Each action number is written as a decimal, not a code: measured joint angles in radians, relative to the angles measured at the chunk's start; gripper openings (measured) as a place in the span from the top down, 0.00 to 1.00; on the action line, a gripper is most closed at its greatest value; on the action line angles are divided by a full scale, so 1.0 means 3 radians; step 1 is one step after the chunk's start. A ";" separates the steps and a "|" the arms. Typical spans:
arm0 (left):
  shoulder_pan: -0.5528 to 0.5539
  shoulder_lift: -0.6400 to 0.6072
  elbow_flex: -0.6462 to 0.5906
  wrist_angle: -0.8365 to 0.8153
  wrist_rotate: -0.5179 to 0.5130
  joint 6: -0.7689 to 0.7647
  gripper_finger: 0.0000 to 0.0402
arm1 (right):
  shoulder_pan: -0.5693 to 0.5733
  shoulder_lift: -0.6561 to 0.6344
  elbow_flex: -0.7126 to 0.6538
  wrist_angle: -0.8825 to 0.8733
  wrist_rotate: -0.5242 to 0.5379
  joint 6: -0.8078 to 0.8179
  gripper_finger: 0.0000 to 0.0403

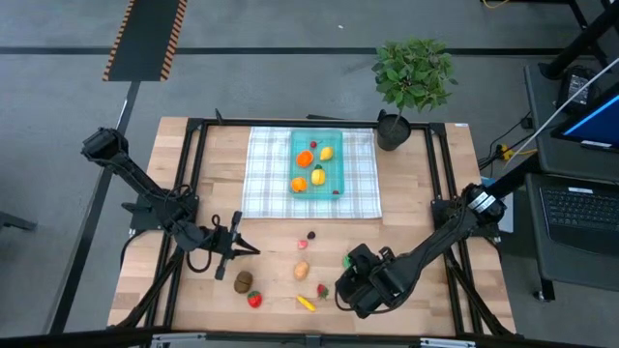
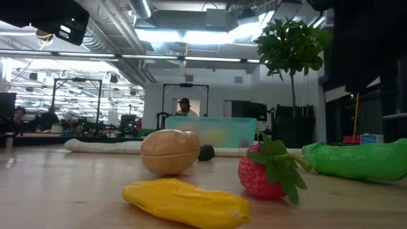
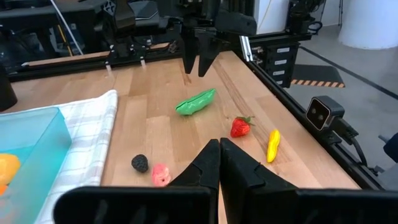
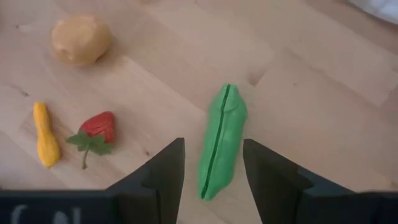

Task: Pick and placing Produce into tupperware
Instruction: Put the green peas into the green bin, then put the brown kiwi into the green bin

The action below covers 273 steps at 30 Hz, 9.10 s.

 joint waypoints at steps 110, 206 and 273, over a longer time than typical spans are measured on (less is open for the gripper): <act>0.0000 0.0000 0.0001 -0.0065 0.0003 -0.0041 1.00 | -0.0275 -0.0251 -0.0235 0.0046 0.1047 -0.0746 0.67; 0.1507 -0.0001 0.0001 -0.0061 0.0034 0.0001 0.98 | -0.2824 -0.1614 -0.3562 0.6429 -0.0487 -0.4371 0.67; 0.1559 -0.0001 0.0001 -0.0375 0.0042 -0.0024 0.91 | -0.3016 -0.0523 -0.1804 0.3713 -0.0376 -0.3234 0.55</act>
